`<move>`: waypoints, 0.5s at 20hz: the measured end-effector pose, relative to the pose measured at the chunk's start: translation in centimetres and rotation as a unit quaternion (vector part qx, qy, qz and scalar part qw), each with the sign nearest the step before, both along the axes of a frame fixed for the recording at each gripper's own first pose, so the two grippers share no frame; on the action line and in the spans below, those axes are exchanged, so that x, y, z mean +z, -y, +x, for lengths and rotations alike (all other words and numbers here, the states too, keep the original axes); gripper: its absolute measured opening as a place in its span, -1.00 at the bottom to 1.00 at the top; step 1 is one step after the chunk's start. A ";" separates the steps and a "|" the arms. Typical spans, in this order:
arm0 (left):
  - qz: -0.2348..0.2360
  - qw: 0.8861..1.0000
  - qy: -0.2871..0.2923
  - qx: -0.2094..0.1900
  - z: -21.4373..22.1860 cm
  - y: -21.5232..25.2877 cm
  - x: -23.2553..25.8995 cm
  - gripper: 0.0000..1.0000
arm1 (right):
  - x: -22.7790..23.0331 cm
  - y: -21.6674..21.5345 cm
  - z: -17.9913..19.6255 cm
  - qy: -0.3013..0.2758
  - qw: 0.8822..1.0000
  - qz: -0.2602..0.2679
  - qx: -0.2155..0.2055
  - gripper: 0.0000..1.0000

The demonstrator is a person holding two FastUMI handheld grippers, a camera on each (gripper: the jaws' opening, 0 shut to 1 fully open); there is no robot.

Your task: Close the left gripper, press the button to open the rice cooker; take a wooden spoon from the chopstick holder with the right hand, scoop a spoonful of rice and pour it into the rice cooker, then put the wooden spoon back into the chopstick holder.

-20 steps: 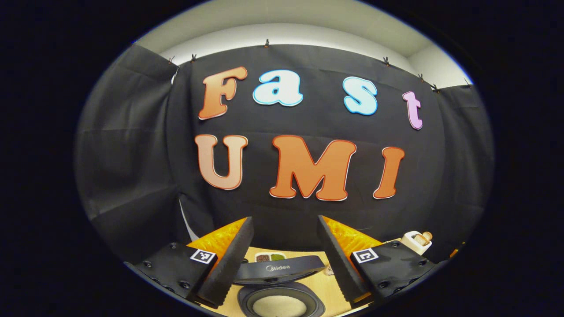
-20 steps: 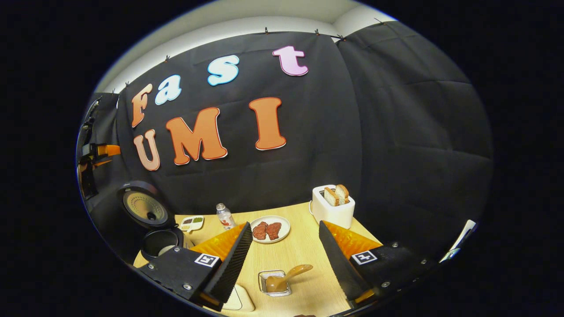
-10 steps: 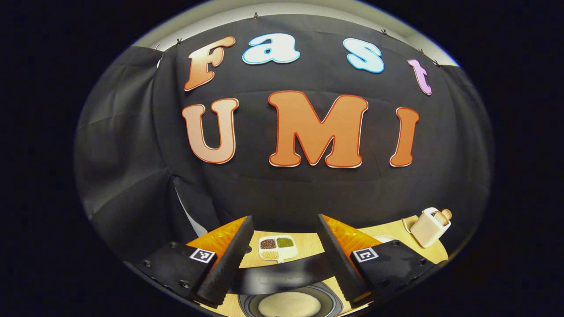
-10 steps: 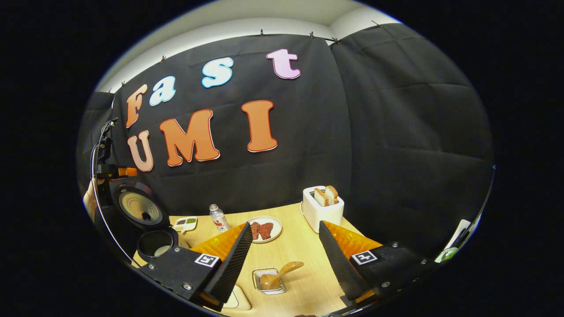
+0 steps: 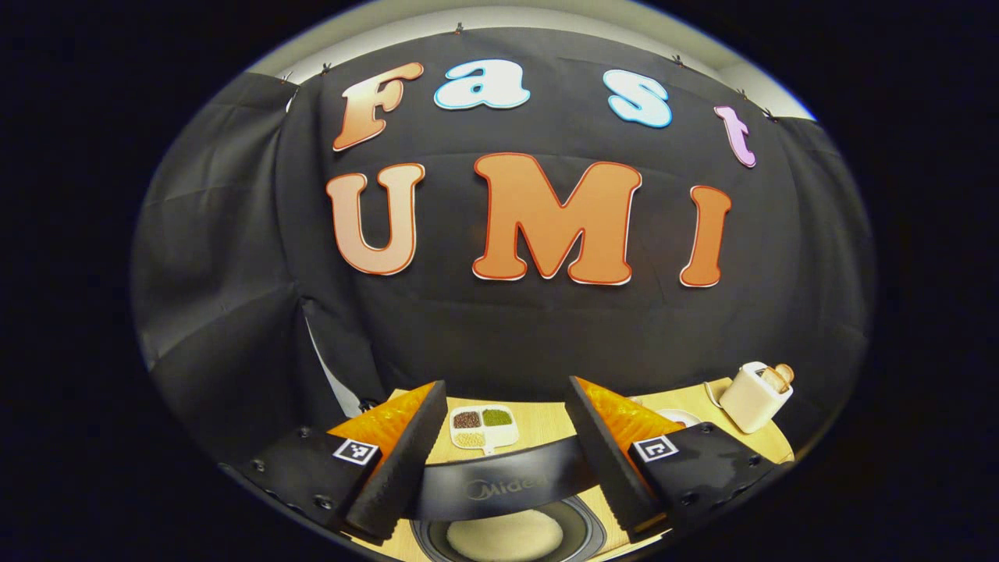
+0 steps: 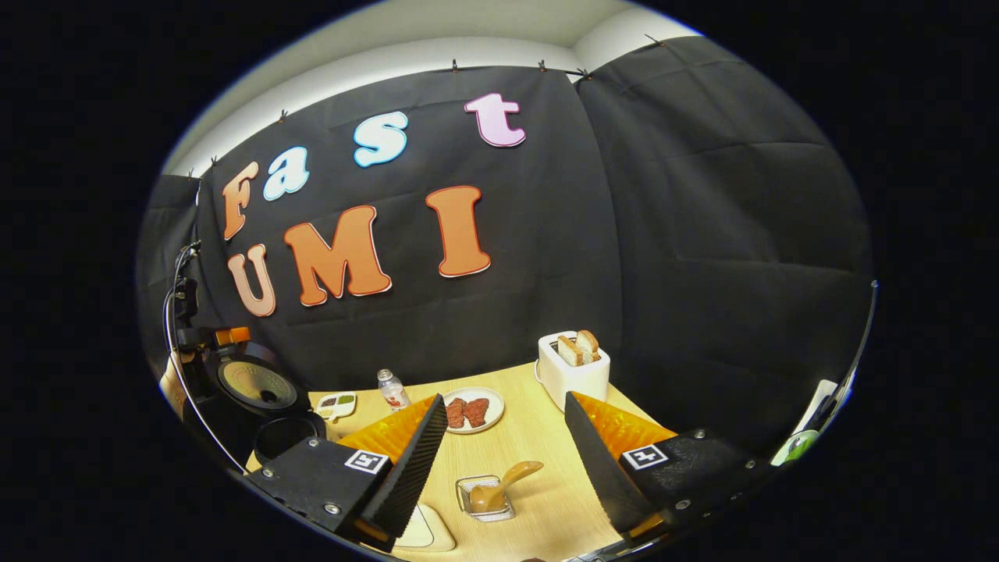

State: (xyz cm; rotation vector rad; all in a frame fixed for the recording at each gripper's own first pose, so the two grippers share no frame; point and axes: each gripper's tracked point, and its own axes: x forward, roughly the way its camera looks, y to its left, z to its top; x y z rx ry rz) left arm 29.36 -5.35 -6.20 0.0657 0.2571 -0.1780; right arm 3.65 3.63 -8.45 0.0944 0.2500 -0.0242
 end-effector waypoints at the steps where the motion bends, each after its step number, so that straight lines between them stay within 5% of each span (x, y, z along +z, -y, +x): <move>1: -0.005 1.000 -0.005 -0.002 -1.1 0.2 -0.6 0.94 | 0.0 -0.1 -0.1 0.001 1.000 -0.001 0.003 0.87; 4: -0.008 1.000 -0.020 -0.015 -4.1 0.7 -2.8 1.00 | -0.1 -0.8 -0.6 0.000 1.000 0.001 0.017 0.97; 10: -0.006 0.999 -0.043 -0.018 -9.7 1.1 -9.0 1.00 | -0.5 -1.5 -1.4 -0.007 0.999 -0.003 0.045 0.87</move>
